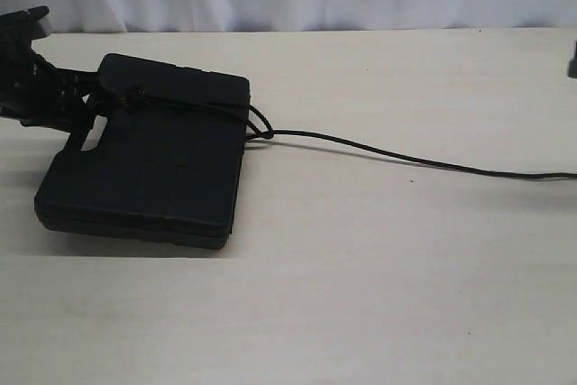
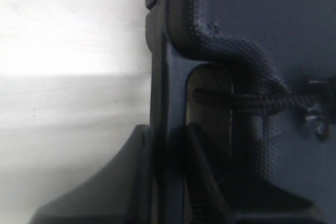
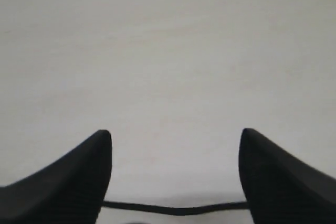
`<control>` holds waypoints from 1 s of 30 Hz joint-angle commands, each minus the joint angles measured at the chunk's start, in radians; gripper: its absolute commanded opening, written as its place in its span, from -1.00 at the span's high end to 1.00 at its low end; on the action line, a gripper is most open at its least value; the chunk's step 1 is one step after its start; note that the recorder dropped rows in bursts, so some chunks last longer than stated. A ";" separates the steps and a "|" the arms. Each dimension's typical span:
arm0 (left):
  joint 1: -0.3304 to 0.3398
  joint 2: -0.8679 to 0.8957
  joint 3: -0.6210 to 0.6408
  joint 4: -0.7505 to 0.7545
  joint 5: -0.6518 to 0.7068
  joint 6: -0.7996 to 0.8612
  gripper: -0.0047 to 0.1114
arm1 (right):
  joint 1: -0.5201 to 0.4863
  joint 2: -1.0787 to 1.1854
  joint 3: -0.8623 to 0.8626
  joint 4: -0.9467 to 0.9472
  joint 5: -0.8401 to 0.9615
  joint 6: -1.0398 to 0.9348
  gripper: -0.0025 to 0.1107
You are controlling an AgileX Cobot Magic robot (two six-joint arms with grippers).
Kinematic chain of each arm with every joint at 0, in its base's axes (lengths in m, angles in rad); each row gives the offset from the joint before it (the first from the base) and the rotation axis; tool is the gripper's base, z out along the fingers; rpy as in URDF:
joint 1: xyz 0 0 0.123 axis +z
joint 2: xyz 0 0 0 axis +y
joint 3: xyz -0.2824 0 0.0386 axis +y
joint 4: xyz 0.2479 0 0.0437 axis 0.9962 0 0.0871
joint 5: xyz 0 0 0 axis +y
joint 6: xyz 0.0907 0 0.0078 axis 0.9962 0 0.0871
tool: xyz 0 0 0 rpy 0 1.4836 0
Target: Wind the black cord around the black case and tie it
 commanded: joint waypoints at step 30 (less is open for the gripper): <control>0.002 -0.015 -0.004 -0.027 -0.017 -0.014 0.92 | 0.895 0.630 -0.646 -0.818 0.211 0.092 0.17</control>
